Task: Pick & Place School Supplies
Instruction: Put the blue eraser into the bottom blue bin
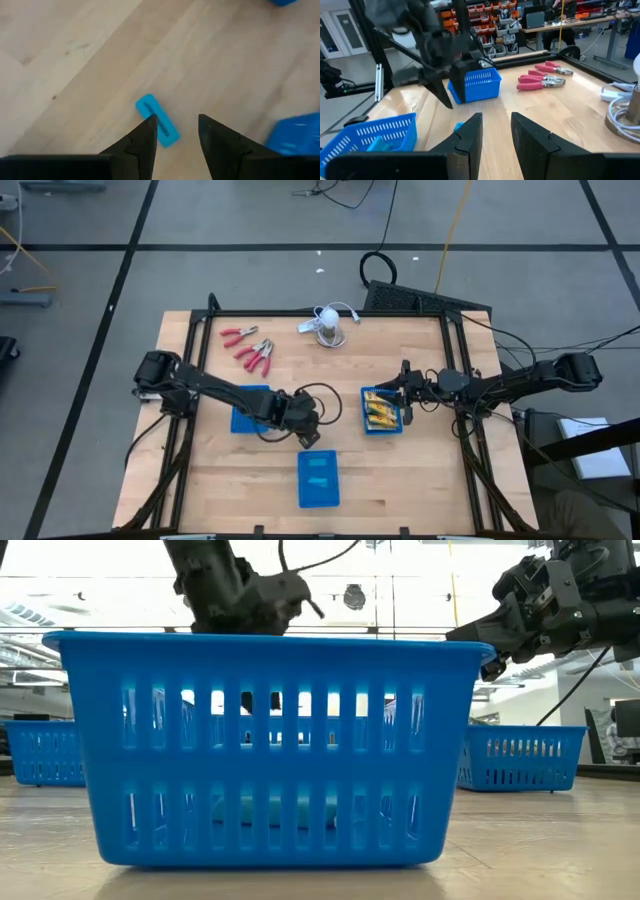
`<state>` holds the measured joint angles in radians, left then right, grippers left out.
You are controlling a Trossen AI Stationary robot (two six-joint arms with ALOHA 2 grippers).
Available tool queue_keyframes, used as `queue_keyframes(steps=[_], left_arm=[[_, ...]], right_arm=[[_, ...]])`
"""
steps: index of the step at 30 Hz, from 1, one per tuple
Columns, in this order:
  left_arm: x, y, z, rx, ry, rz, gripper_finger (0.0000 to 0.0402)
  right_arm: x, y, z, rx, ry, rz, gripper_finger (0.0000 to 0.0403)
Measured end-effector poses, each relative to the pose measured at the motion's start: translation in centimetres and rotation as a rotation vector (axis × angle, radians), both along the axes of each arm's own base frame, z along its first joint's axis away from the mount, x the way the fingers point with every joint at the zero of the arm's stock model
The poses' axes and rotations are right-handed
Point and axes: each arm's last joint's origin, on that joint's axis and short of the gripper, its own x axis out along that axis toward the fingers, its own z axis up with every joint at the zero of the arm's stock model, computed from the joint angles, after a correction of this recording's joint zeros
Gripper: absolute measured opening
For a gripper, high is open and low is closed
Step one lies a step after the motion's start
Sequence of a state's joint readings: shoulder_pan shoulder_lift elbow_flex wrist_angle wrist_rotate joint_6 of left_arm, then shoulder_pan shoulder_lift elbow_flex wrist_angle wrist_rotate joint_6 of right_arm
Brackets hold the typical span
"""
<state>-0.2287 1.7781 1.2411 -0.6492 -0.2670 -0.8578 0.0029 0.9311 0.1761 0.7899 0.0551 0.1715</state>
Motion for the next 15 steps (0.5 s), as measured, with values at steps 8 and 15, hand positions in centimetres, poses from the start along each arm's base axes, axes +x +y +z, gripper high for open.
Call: queue_keyframes(steps=[8, 15], left_arm=[[1.0, 0.7, -3.3, -0.086, 0.094, 0.080, 0.0147], [1.5, 1.4, -5.3, -0.088, 0.140, 0.114, 0.0147]], right_arm=[[0.0, 0.0, 0.0, 0.000, -0.005, -0.001, 0.0093], [0.0, 0.0, 0.0, 0.000, -0.003, -0.001, 0.0093]])
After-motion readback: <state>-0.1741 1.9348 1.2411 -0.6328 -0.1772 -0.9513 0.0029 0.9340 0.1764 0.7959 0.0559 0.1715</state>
